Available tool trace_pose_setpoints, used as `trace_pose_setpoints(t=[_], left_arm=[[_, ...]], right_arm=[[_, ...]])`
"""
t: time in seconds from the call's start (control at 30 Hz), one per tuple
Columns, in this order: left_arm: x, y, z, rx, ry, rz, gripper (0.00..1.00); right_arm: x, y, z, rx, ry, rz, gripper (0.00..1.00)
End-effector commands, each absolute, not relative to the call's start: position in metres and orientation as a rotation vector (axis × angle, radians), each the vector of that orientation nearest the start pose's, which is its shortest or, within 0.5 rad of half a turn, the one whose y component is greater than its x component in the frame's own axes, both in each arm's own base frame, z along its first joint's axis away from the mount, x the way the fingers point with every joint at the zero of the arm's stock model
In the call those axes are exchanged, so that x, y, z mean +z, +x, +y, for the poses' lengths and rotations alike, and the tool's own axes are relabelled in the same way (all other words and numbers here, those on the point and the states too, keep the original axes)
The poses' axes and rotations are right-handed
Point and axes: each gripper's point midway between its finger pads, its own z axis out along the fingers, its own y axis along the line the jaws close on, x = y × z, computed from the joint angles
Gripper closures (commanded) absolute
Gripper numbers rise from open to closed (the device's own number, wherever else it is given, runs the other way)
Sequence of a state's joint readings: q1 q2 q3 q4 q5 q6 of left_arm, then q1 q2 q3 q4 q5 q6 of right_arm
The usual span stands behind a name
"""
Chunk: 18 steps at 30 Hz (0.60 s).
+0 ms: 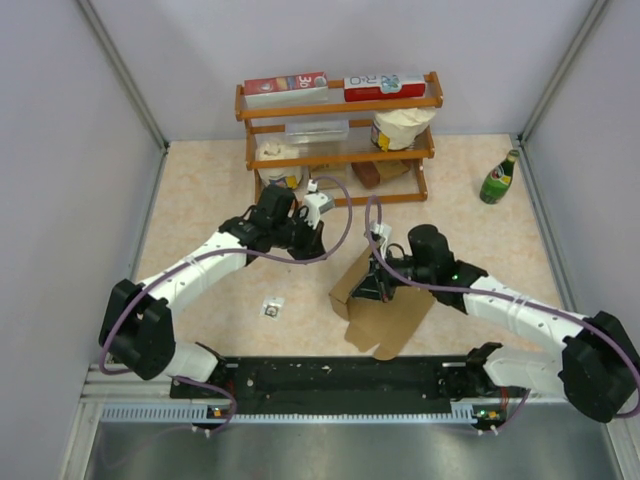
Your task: Fold the paper box
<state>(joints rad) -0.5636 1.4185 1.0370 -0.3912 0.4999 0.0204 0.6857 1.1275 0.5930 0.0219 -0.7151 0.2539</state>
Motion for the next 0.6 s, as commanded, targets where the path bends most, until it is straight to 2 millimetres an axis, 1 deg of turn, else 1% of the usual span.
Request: trace_pose_setpoints(t=[0.0, 0.1, 0.23, 0.33, 0.43, 0.57], left_arm=[[0.151, 0.277, -0.262, -0.873, 0.831, 2.187, 1.0], [0.153, 0.282, -0.256, -0.885, 0.789, 2.186, 1.0], [0.15, 0.282, -0.251, -0.888, 0.775, 2.192, 1.0], [0.147, 0.281, -0.247, -0.884, 0.765, 2.2, 1.0], [0.143, 0.282, -0.245, -0.882, 0.756, 2.212, 1.0], [0.14, 0.281, -0.246, -0.892, 0.759, 2.222, 1.0]], right_arm=[[0.191, 0.174, 0.31, 1.334, -0.918, 1.856, 1.0], [0.189, 0.186, 0.317, 1.322, -0.889, 1.869, 1.0], [0.173, 0.197, 0.32, 1.286, -0.869, 1.924, 1.0], [0.159, 0.199, 0.318, 1.257, -0.868, 1.971, 1.0], [0.144, 0.197, 0.314, 1.231, -0.873, 2.017, 1.0], [0.127, 0.195, 0.305, 1.172, -0.881, 2.085, 1.0]])
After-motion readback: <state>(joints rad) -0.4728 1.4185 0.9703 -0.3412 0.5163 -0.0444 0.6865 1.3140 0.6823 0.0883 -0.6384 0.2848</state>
